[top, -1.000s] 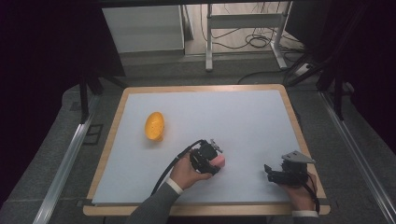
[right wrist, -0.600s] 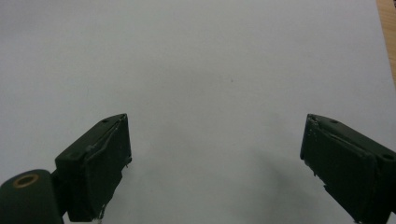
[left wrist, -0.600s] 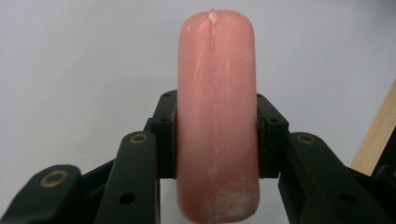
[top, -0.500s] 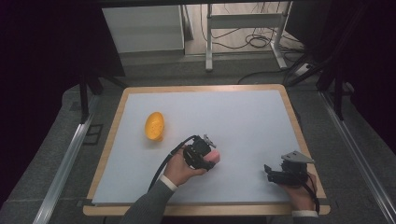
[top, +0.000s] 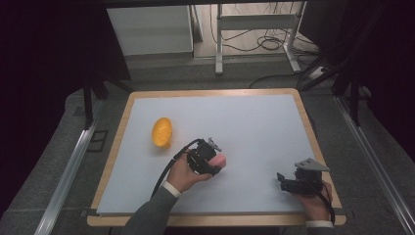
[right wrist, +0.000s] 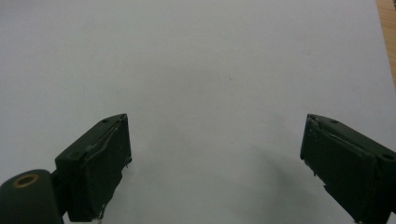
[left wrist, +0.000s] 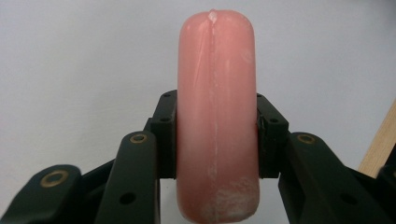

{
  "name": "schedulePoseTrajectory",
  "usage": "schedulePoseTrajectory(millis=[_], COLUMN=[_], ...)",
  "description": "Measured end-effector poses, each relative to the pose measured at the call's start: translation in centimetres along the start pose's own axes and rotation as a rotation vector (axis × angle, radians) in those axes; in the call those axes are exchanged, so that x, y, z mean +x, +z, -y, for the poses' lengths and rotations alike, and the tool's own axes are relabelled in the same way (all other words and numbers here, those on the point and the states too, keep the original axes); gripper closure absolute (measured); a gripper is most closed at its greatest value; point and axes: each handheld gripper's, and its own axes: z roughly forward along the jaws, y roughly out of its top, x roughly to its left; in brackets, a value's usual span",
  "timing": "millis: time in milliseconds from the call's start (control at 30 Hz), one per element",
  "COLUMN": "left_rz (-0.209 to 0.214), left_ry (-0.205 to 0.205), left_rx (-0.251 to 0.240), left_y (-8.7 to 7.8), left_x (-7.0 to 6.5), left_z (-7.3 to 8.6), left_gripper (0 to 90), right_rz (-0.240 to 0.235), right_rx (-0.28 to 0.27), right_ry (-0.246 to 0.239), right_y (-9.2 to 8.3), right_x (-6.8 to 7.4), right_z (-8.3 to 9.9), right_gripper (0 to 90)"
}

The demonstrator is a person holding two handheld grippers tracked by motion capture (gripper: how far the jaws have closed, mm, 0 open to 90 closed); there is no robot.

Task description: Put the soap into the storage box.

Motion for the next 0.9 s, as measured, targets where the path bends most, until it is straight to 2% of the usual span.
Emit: schedulePoseTrajectory(millis=[433,900], left_rz=[-0.024,-0.058], left_ry=[-0.029,-0.074], left_rx=[-0.002,-0.005], left_y=[-0.8,-1.8], left_x=[1.5,4.0], left_z=[0.8,2.1], left_gripper=[60.2,60.2], right_rz=[0.002,0.002], right_rx=[-0.001,0.004], right_ry=[-0.002,-0.002], right_y=[0.0,0.1], right_x=[0.0,0.1], right_z=[0.0,0.0], right_gripper=[8.2,8.2])
